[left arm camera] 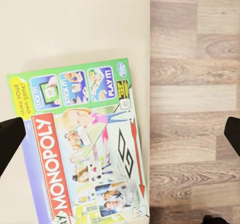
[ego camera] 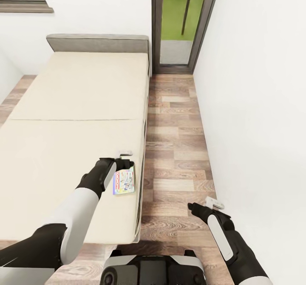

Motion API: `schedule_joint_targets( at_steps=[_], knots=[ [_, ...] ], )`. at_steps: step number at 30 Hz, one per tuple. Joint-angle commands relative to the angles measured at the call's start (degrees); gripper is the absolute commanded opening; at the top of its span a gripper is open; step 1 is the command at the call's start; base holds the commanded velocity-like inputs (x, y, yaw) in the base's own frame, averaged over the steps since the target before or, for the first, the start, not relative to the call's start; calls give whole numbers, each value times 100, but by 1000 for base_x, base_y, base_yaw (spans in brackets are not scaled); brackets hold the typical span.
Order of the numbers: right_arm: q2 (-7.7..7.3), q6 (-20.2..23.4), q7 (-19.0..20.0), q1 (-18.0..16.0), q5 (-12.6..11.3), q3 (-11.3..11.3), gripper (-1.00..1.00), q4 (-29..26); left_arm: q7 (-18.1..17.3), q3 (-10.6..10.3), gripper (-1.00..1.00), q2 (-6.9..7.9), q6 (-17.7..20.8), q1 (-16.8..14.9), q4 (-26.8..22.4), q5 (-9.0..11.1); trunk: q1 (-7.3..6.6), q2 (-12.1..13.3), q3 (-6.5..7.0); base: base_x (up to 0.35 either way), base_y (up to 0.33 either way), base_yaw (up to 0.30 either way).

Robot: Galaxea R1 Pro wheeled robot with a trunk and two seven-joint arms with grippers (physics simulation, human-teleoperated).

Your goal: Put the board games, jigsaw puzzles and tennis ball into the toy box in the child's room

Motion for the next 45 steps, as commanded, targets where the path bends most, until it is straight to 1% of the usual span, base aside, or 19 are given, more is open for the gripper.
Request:
schedule_joint_targets(
  at_steps=[1, 3, 7, 11, 26, 32, 38, 41, 42, 45],
  knots=[
    [-2, 11, -57, -4, -60, 8, 100, -7, -30, 42, 100, -5, -19, -2, -10, -50, 3, -10, -17, 0, 0, 0],
    [-2, 9, -56, -7, -60, 8, 100, 0, -32, 43, 100, 5, -194, -2, -12, -56, 3, -10, -36, 0, 0, 0],
    [-2, 5, -59, -12, -60, 1, 100, 7, -30, 53, 100, 29, -700, -2, -10, -67, 3, -10, -73, 0, 0, 0],
    [-2, 4, -63, -16, -60, -1, 100, 8, -24, 50, 100, 25, -897, -2, -7, -72, 3, -10, -111, 0, 0, 0],
    [-2, 3, -62, -22, -60, -1, 100, 17, -21, 60, 100, 25, -1012, -2, -6, -57, 3, -10, -251, 0, 0, 0],
    [-2, 3, -57, -34, -60, -1, 100, 18, -21, 50, 100, 25, -1233, -2, 7, -64, 3, -10, -308, 0, 0, 0],
    [19, 11, -49, -43, -70, -9, 100, -11, -21, 50, 100, 30, -1307, -2, 11, -60, 3, -10, -364, 0, 0, 0],
    [67, 8, -47, -169, -76, 3, 100, -6, -21, 52, 100, 32, -1316, -2, 12, -59, 3, -10, -392, 0, 0, 0],
    [83, 6, -47, -275, -80, 11, 100, 4, -21, 52, 100, 33, -1318, -2, 12, -59, 3, -10, -402, 0, 0, 0],
    [96, -7, -44, -426, -86, 18, 100, 21, -21, 49, 100, 34, -1322, -2, 12, -59, 3, -10, -430, 0, 0, 0]
  ],
)
